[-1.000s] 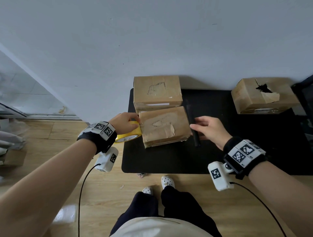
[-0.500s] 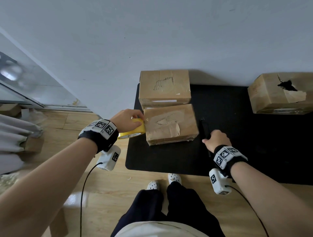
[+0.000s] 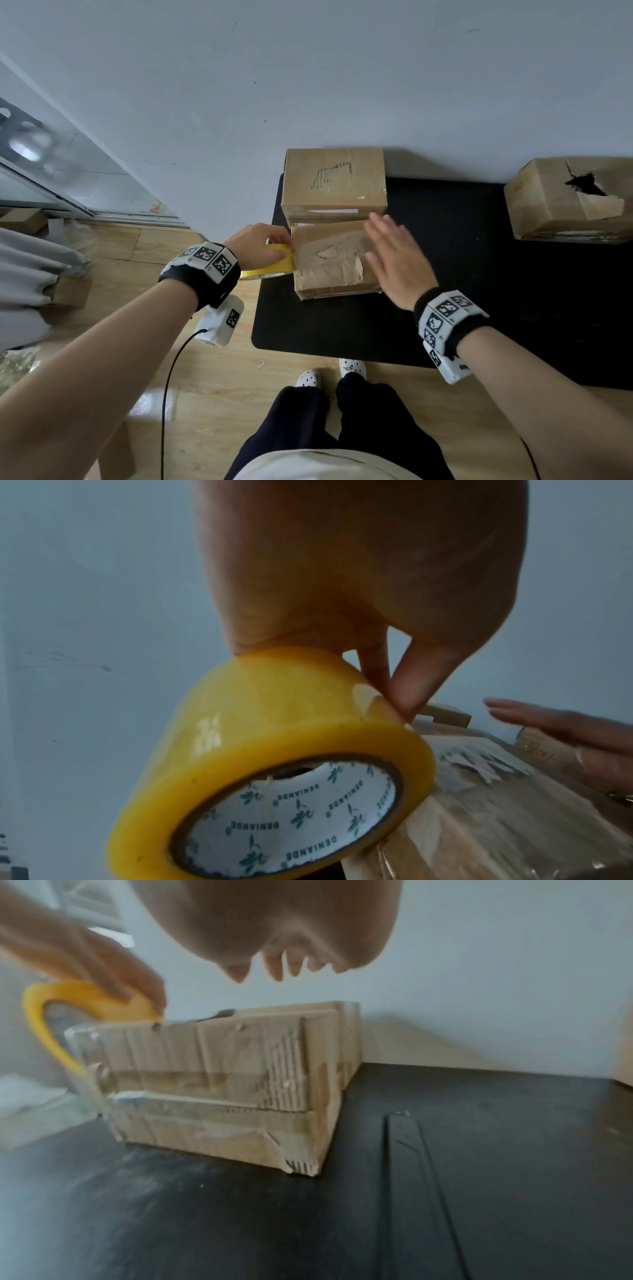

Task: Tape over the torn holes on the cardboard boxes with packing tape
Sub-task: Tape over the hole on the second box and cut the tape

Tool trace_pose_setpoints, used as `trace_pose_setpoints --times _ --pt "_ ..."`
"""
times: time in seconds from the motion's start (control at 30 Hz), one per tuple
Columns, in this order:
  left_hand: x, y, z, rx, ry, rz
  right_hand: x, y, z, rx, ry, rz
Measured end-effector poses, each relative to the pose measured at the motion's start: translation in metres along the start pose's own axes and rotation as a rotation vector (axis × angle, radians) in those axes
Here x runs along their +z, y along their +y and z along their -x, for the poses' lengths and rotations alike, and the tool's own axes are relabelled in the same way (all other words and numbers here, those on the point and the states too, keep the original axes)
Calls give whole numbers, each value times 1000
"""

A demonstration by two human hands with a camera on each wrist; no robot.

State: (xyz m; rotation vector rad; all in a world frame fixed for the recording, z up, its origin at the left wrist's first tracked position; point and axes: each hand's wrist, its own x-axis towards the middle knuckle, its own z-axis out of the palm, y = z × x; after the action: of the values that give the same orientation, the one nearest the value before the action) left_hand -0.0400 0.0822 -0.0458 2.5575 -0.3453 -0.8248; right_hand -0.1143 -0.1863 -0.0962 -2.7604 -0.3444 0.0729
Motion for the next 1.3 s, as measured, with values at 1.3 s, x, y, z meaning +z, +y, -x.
trace_pose_setpoints --times 1.3 --pt "-28 -27 16 -42 47 -52 43 -72 -25 -227 -323 207"
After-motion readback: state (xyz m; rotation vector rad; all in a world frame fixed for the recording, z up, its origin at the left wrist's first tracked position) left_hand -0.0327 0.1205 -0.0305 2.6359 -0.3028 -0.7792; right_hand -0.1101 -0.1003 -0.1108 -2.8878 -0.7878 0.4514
